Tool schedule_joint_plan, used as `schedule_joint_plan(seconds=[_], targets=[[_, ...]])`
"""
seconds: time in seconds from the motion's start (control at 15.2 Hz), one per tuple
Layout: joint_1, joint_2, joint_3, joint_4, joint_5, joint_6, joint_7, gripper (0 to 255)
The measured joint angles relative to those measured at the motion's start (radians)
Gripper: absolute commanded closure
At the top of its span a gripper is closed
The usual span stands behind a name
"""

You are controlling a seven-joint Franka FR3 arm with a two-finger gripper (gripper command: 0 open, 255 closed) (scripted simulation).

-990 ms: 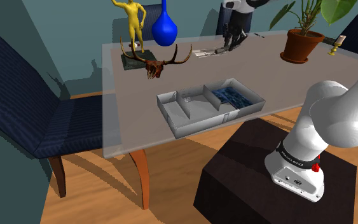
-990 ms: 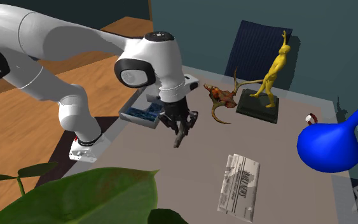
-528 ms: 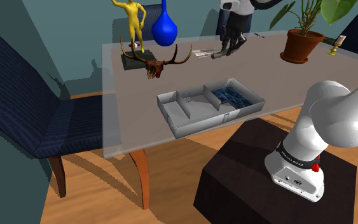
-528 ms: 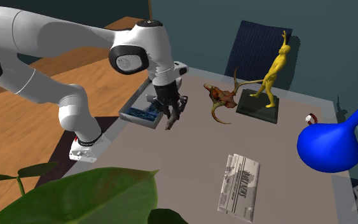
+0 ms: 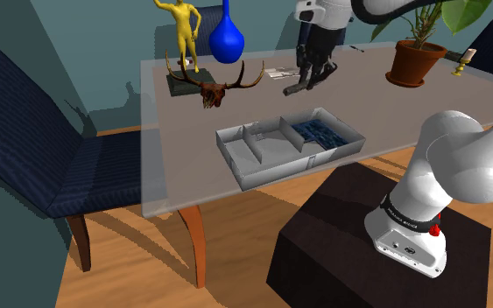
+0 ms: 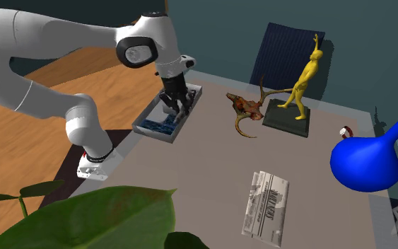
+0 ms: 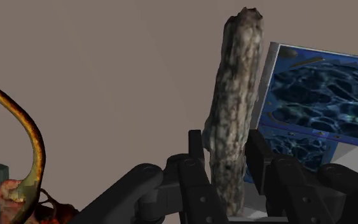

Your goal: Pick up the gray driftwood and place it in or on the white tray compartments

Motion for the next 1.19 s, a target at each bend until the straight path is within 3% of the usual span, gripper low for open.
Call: schedule_joint_plan(seconds=[0.79, 1.19], targets=[[0.118, -0.034, 0.271, -0.04, 0.135, -0.05, 0.297, 255], [0.124, -0.027, 0.285, -0.1, 0.138, 0.013, 0.324, 255]])
